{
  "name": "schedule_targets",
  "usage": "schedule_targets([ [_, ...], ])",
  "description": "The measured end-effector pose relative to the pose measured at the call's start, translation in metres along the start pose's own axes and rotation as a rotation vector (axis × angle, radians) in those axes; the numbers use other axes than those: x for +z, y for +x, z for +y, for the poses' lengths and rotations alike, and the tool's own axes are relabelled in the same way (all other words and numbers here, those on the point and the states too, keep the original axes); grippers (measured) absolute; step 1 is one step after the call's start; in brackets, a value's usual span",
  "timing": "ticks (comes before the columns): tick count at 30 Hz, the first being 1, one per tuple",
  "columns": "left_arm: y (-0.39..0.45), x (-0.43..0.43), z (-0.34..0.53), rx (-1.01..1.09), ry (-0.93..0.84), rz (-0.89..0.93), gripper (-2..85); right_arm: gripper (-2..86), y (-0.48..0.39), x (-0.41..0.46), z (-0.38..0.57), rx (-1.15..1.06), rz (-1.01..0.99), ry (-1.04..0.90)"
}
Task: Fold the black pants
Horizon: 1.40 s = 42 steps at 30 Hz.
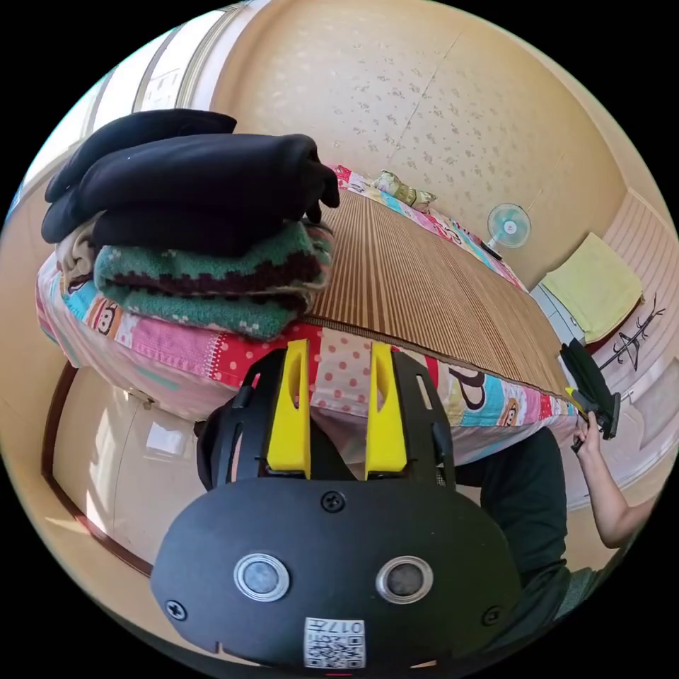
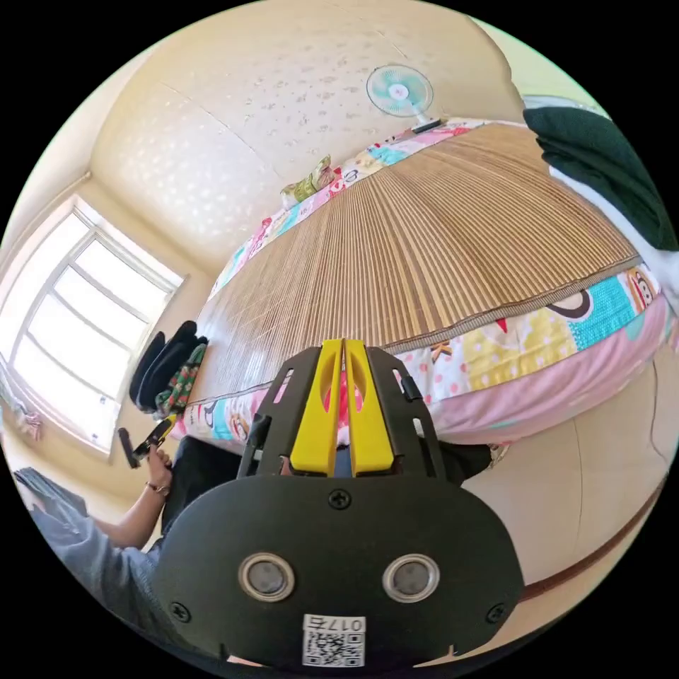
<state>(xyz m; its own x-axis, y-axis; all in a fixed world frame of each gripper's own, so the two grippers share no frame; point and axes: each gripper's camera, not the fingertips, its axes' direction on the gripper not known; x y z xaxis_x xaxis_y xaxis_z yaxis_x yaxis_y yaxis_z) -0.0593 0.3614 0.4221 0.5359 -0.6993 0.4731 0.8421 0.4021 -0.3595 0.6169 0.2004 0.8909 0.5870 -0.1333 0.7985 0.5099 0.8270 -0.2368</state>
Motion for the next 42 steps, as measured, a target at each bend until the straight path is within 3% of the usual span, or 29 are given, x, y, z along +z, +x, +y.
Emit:
schedule_targets([
  [4, 0.010, 0.014, 0.009, 0.052, 0.023, -0.033, 10.3, 1.9, -0.027, 0.065, 0.051, -0.041, 0.001, 0.027],
  [7, 0.015, 0.026, 0.008, 0.101, 0.021, -0.058, 10.3, 3.1, -0.046, 0.098, 0.067, -0.124, 0.141, 0.020],
  [11, 0.014, 0.039, 0.002, 0.155, 0.035, -0.036, 10.2, 4.0, -0.039, 0.166, 0.076, -0.183, 0.097, -0.209],
  [16, -0.049, 0.042, -0.006, 0.026, 0.137, 0.130, 7.6, 4.1, -0.045, 0.208, 0.105, -0.269, 0.221, -0.210],
  [23, -0.072, 0.045, -0.041, 0.080, 0.100, 0.080, 6.0, 2.7, -0.017, 0.262, 0.134, -0.292, 0.251, -0.233],
  [28, -0.108, 0.041, -0.080, 0.101, 0.086, 0.096, 0.1, 1.6, -0.007, 0.300, 0.145, -0.315, 0.362, -0.297],
  [30, -0.126, 0.032, -0.091, 0.091, 0.102, 0.101, -0.6, 1.0, -0.006, 0.306, 0.130, -0.219, 0.217, -0.381],
  [34, -0.176, 0.010, -0.123, 0.059, 0.132, 0.127, -0.9, 0.7, -0.054, 0.320, 0.128, -0.298, -0.238, -0.296],
  [39, -0.236, -0.018, -0.168, 0.023, 0.148, 0.147, -1.0, 1.4, -0.196, 0.423, 0.162, -0.606, -0.698, -0.563],
  [42, -0.269, -0.039, -0.198, 0.026, 0.160, 0.158, -1.0, 2.7, -0.276, 0.472, 0.187, -0.790, -0.749, -0.696],
])
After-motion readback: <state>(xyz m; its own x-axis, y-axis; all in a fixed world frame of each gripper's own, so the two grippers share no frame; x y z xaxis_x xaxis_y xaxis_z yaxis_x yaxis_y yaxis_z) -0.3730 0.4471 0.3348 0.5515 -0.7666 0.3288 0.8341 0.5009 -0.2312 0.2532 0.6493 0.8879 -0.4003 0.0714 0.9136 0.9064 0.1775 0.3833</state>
